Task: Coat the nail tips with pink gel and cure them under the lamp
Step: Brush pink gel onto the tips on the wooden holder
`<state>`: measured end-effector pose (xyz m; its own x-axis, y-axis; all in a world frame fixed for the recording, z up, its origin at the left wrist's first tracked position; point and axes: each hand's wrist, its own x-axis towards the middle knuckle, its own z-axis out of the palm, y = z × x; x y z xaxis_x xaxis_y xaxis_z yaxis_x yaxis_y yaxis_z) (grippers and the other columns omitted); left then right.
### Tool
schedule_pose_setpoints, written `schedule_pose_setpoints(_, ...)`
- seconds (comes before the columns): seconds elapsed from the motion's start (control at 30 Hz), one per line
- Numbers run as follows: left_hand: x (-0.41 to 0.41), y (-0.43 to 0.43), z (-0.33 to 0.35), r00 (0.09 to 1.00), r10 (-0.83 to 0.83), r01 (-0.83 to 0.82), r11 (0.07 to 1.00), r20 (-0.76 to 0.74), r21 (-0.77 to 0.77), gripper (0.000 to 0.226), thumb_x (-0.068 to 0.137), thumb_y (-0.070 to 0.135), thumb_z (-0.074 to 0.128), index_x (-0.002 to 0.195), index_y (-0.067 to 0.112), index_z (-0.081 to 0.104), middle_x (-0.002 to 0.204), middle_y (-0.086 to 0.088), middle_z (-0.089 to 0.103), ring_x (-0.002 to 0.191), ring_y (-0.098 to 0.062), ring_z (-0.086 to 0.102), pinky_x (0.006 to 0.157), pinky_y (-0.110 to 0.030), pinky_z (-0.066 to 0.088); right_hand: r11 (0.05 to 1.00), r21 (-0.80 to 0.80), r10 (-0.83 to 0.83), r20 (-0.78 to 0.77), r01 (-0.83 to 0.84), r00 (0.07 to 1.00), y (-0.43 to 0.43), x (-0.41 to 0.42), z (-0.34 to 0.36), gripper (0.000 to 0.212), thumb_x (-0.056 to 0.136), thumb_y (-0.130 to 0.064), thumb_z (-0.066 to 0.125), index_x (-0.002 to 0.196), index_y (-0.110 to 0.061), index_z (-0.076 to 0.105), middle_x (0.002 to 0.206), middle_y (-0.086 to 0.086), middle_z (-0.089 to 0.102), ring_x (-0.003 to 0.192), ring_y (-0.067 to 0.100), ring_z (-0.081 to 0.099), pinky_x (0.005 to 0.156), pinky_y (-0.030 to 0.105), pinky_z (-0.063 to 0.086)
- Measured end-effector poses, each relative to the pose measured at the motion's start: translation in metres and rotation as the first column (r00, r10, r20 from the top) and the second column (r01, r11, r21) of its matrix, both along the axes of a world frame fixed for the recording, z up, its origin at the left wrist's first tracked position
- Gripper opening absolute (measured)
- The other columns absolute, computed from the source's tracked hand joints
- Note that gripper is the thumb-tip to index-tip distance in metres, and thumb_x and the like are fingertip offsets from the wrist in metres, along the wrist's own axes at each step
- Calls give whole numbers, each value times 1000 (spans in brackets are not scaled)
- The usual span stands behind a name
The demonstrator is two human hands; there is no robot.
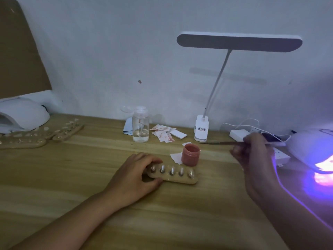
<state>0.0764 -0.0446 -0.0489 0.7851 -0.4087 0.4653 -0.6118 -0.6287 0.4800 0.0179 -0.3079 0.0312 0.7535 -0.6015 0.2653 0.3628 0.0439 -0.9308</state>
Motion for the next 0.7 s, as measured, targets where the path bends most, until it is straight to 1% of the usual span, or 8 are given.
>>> schedule_pose_setpoints(0.1, 2, 1, -2, 1000, -10, 10, 1000, 6, 0, 44, 76, 49, 75, 117, 46, 59, 105, 36, 50, 105, 8, 46, 85, -13, 39, 971, 103, 223, -44, -218, 974, 0, -21, -27, 18, 93, -18, 46, 89, -8, 61, 80, 17, 74, 72, 24, 70, 72, 30, 50)
schedule_pose_setpoints(0.17, 2, 1, -3, 1000, -15, 15, 1000, 16, 4, 44, 76, 51, 73, 118, 47, 59, 103, 38, 49, 104, 10, 46, 83, -11, 36, 947, 114, 308, -57, -301, 950, 1, -29, -39, 21, 90, -25, 58, 95, -7, 66, 92, 17, 74, 81, 23, 71, 80, 32, 50)
schedule_pose_setpoints(0.23, 1, 1, -2, 1000, -17, 17, 1000, 24, 18, 46, 76, 54, 71, 120, 46, 59, 104, 38, 48, 104, 10, 45, 82, -12, 37, 946, 65, 322, -68, -318, 944, 4, -30, -45, 23, 77, -31, 70, 84, -10, 66, 81, 8, 71, 72, 16, 64, 80, 32, 49)
schedule_pose_setpoints(0.33, -1, 0, 0, 999, -20, 19, 999, 34, 37, 48, 76, 57, 67, 122, 43, 60, 109, 32, 52, 106, 6, 47, 85, -19, 43, 946, -6, 322, -86, -323, 943, 10, -30, -46, 23, 71, -33, 73, 77, -15, 61, 64, 6, 58, 62, 13, 51, 73, 34, 41)
schedule_pose_setpoints(0.43, -3, 0, 2, 998, -20, 17, 999, 54, 51, 48, 76, 56, 66, 122, 41, 61, 107, 29, 53, 105, 4, 49, 85, -22, 45, 943, -42, 325, -84, -329, 942, 12, -31, -48, 26, 74, -32, 69, 89, -12, 64, 74, 11, 71, 67, 16, 59, 72, 31, 48)
schedule_pose_setpoints(0.5, -4, 0, 2, 997, -17, 13, 998, 69, 60, 47, 77, 55, 68, 121, 40, 62, 106, 28, 54, 103, 2, 49, 84, -23, 45, 932, -82, 344, -100, -352, 934, 12, -31, -51, 19, 79, -25, 68, 87, -9, 63, 82, 14, 74, 70, 16, 63, 75, 29, 51)
schedule_pose_setpoints(0.57, -4, 0, 3, 997, -17, 11, 997, 80, 72, 47, 77, 55, 69, 121, 39, 62, 106, 27, 54, 102, 2, 50, 84, -24, 46, 930, -140, 324, -119, -339, 938, 12, -30, -53, 8, 85, -14, 66, 81, -9, 61, 79, 12, 74, 67, 13, 61, 71, 23, 53)
schedule_pose_setpoints(0.7, -4, 0, 3, 995, -18, 10, 996, 95, 84, 47, 77, 55, 68, 121, 38, 62, 104, 28, 53, 100, 3, 49, 82, -21, 44, 934, -172, 297, -117, -314, 948, 13, -29, -56, 9, 88, -5, 63, 80, -6, 60, 74, 11, 72, 66, 11, 59, 64, 16, 51)
